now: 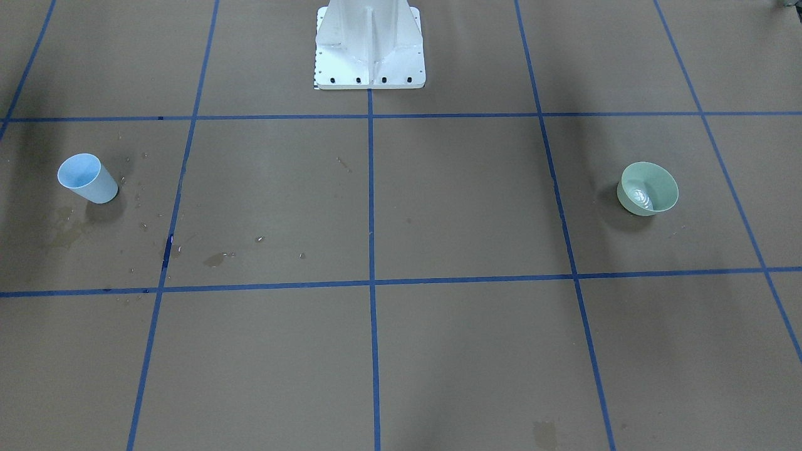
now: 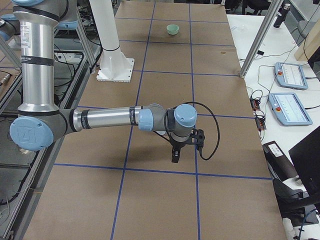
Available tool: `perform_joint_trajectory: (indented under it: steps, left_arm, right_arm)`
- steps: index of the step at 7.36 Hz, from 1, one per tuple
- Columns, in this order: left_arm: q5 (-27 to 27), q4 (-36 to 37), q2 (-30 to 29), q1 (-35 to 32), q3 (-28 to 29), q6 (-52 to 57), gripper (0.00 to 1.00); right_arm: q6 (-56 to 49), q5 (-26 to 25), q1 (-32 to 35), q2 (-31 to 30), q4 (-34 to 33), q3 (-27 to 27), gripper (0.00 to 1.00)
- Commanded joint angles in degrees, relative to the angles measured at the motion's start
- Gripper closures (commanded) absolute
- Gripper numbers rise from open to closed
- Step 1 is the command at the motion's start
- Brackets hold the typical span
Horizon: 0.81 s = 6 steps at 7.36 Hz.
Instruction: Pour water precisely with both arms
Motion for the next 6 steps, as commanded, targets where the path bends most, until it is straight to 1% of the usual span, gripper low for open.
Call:
perform_joint_trajectory:
  steps: [1, 6]
  left_arm:
    - [0.44, -0.22, 0.96, -0.02, -0.01, 0.36, 0.0]
    - [-0.35, -1.19, -0.08, 0.25, 0.7, -0.52, 0.0]
  right_arm:
    - [0.09, 0.11, 0.0, -0.02, -0.03, 0.15, 0.0]
    - [0.09, 0.02, 0.0, 0.24, 0.59, 0.59, 0.0]
